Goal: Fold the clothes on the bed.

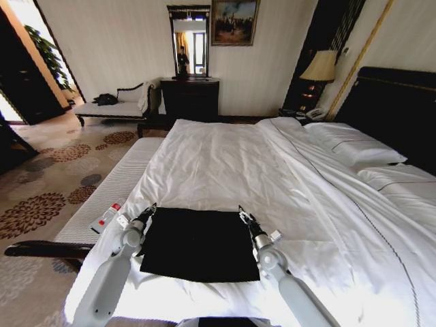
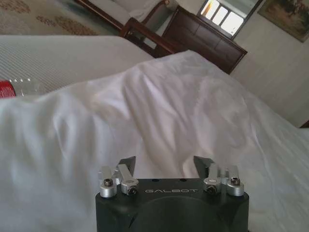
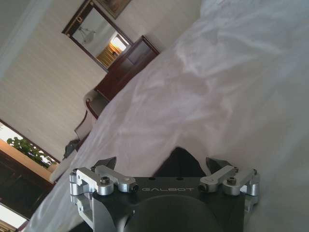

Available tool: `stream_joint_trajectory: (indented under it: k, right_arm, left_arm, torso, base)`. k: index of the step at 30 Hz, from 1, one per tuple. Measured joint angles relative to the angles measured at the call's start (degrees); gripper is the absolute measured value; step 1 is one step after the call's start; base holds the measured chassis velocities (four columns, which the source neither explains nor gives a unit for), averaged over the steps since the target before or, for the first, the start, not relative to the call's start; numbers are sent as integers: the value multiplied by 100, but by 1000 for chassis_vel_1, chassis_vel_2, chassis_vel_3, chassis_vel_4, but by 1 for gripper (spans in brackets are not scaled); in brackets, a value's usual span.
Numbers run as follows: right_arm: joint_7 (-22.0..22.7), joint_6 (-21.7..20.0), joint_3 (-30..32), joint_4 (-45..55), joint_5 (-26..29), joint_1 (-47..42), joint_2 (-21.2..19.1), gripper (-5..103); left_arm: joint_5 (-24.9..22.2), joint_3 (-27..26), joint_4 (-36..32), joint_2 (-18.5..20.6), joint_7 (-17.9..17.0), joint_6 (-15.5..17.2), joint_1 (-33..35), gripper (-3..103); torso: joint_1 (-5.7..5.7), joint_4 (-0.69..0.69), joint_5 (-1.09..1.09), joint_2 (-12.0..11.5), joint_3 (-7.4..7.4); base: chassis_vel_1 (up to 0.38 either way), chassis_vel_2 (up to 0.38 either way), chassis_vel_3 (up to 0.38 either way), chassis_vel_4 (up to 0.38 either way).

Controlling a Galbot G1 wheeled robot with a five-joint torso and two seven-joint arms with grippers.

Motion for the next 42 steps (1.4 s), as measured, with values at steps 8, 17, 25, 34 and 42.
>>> stream_joint_trajectory:
  k: [8,17,25,34,42]
  right_arm:
    - [-65,-2,8,-59,16,-85,49,98]
    - [-127,109,11,-127,17,-60,281,68]
    - [-159,217,173,-63,-83,-91,288,35]
    - [-159,237,140,17,-90,-125,286,4]
    - [-149,237,118,-16,-100,-77,305,1]
  left_arm:
    - [-134,-229,-192,151,-40,15,104,97]
    - [-177,-209,-372,188,-80,60,216,100]
    - [-82,25,-351,-73,-99,78,263,100]
    - [-104,180,-91,-125,-91,82,-15,100]
    - [-119,205,108,-343,-85,94,-89,100]
  torso:
    - [0,-1,-1,0,0]
    - [0,1,2,0,0]
    - [0,0,0,0,0]
    - [0,-1,1,0,0]
    - [0,0,1,0,0]
  base:
    - [0,0,0,0]
    - [0,0,0,0]
    - [0,0,0,0]
    - [0,0,0,0]
    - [0,0,0,0]
